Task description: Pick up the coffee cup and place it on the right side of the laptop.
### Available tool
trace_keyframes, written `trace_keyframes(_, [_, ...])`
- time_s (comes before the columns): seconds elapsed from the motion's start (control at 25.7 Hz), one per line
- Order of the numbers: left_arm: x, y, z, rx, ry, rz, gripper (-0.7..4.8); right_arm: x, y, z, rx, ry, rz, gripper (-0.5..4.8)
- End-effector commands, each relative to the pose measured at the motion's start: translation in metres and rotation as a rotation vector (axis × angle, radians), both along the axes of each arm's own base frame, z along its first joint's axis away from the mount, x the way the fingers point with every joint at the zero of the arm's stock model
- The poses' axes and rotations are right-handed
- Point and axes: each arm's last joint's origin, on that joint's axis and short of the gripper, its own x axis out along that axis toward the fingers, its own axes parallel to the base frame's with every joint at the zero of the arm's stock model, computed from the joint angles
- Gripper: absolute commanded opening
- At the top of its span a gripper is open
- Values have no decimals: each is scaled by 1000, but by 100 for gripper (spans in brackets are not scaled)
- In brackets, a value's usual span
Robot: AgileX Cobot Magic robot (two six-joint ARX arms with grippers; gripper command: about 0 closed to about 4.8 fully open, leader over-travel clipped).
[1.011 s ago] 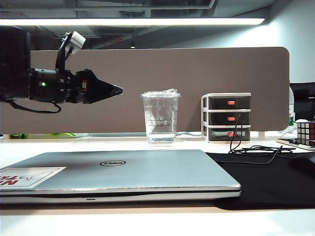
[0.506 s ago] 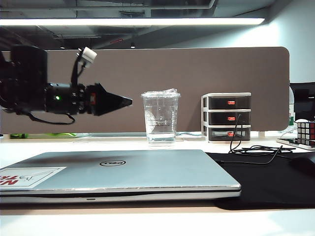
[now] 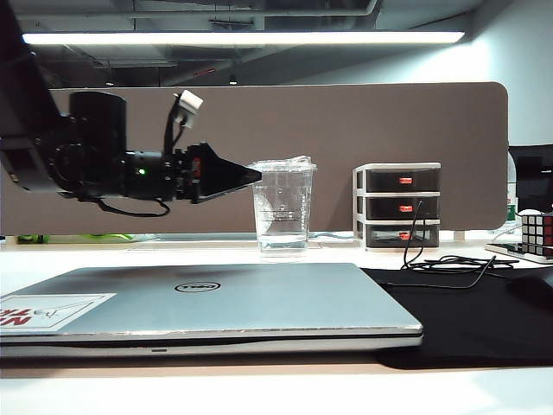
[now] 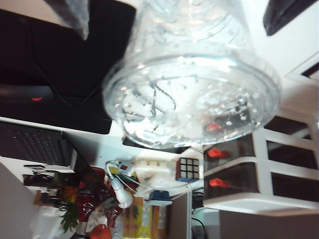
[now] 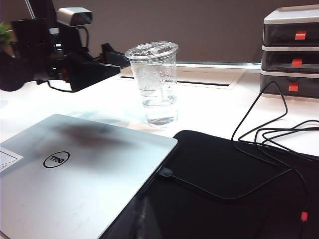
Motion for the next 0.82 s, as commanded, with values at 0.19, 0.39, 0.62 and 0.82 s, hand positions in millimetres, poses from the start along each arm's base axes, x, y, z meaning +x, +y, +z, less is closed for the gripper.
trace_keyframes(0.19, [17,-6,-5,13,48,-23,479,0,1,-1,3,-5,19,-1])
trace_keyframes(0.39, [18,-9,-12,28,21,-40,479,0,1,-1,2,-6,24,-1])
trace_keyframes(0.62, [22,-11,-17,30,22,-44,479,0,1,-1,1,-6,24,-1])
trace_keyframes(0.82, [28,-16,-19,29,38,-66,479,0,1,-1,0,-7,24,-1])
